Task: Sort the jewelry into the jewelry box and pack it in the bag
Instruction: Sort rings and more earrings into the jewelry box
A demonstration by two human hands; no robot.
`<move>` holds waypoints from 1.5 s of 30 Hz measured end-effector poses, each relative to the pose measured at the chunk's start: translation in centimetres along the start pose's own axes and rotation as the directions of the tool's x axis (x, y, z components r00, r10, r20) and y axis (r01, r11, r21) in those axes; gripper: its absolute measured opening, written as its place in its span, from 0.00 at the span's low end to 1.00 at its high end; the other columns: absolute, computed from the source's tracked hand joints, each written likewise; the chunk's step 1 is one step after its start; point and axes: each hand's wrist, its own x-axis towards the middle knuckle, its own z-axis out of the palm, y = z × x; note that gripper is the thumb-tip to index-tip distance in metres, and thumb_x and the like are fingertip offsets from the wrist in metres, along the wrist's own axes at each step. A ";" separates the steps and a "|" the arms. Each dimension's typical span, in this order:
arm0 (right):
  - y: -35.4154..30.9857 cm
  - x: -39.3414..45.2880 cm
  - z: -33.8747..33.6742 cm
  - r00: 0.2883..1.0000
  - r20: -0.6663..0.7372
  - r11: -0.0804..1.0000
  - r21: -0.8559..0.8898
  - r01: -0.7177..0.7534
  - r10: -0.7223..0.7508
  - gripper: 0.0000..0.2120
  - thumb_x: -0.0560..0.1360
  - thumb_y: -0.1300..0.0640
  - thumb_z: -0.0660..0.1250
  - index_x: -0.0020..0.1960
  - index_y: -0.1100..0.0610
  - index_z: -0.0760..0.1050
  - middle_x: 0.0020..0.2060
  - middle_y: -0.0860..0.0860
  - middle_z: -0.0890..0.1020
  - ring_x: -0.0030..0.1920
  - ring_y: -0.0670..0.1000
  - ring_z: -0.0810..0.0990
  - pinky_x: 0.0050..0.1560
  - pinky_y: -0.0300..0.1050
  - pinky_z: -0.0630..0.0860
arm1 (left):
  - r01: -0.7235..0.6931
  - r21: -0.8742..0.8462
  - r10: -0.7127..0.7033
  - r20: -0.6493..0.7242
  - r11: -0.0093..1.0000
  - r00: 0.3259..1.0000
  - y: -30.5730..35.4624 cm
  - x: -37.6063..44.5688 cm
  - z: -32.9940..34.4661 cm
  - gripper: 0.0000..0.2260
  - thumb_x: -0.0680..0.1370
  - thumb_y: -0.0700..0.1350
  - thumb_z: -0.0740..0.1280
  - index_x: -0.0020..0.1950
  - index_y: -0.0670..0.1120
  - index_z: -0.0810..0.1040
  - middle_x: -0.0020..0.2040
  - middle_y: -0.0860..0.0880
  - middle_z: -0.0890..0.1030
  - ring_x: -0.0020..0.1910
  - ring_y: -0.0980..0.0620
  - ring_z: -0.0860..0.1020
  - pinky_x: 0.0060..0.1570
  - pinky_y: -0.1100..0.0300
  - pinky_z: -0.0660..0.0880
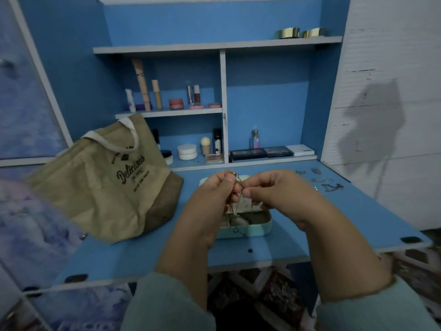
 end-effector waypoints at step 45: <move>-10.5 9.3 0.5 0.991 -0.014 0.988 -0.085 0.133 -0.135 0.07 0.77 0.61 0.59 0.41 0.55 0.72 0.31 0.50 0.78 0.28 0.47 0.67 0.33 0.41 0.67 | -0.008 0.118 0.002 0.045 0.993 0.999 4.0 6.0 -3.8 0.11 0.77 0.55 0.62 0.57 0.56 0.75 0.58 0.52 0.78 0.59 0.57 0.74 0.56 0.59 0.67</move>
